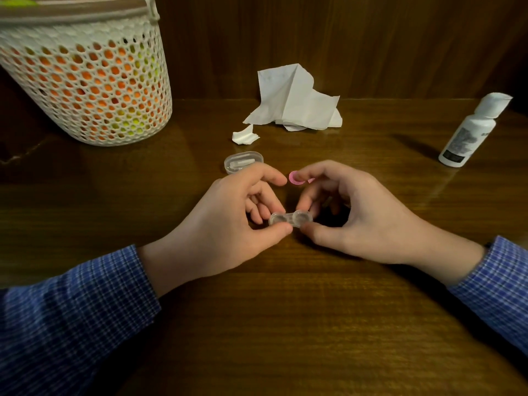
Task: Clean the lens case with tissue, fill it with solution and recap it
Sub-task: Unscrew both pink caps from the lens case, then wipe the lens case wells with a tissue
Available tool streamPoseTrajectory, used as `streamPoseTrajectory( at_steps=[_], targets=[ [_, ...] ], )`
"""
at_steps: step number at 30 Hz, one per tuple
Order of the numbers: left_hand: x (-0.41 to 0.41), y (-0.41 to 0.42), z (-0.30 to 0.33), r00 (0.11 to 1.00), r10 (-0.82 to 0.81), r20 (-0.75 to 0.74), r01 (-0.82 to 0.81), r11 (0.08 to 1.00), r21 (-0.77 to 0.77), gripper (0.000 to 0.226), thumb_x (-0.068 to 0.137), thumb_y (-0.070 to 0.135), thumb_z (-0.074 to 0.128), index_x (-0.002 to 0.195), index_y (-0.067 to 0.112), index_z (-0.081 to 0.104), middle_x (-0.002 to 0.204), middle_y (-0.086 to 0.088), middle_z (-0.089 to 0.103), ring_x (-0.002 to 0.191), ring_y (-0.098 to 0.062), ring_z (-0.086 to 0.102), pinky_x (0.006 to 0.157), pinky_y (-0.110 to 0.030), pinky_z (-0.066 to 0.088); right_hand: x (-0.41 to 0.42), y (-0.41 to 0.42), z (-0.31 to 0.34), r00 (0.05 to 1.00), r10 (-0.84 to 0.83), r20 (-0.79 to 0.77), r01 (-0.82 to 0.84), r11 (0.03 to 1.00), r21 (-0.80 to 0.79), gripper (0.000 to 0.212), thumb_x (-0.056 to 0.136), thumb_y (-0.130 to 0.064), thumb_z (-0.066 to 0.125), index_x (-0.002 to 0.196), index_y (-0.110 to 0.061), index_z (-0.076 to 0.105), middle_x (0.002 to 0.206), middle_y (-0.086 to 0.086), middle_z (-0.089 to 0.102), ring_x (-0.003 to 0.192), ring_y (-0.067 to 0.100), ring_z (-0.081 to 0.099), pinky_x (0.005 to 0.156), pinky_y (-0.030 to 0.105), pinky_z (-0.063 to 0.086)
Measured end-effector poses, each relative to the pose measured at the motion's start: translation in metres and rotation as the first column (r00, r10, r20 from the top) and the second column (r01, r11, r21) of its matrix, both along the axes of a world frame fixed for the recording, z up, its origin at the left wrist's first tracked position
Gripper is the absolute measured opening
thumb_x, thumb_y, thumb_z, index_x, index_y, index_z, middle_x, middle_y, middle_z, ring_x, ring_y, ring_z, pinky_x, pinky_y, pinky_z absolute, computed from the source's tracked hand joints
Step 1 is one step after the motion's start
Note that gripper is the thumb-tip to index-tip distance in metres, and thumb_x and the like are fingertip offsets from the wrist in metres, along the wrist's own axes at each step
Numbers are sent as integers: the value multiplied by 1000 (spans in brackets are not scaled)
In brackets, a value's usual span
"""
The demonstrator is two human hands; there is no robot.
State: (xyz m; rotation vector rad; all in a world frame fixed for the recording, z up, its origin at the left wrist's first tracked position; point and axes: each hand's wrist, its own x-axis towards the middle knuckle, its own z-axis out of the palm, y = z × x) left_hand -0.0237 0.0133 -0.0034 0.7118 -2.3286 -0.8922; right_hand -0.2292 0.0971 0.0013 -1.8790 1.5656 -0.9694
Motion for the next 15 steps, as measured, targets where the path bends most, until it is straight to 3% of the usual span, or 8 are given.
streamPoseTrajectory(
  at_steps=[5,9,15],
  targets=[
    [9,5,9,993,66,-98,-64,998,26,63,77,20,86,132,17,56,93,8,75,85,-14,73,72,-31,62,12,1,13,995,-20,100,22,1000,-20,62,79,-8,84,133,-21,55,98,-2,74,86,18,73,81,41,62],
    [40,20,21,975,116,-189,-113,993,24,62,78,16,85,133,16,55,94,6,76,88,-15,73,76,-27,61,39,6,30,992,23,123,-16,998,-59,57,79,-10,84,128,-27,58,96,-5,74,85,16,74,81,37,63],
    [128,62,38,917,283,-282,-285,958,35,76,69,29,83,137,20,50,97,13,76,92,-8,74,79,-21,60,122,15,52,977,172,124,-157,980,-124,61,79,-11,85,131,-23,57,95,-4,72,85,15,73,78,36,64]
  ],
)
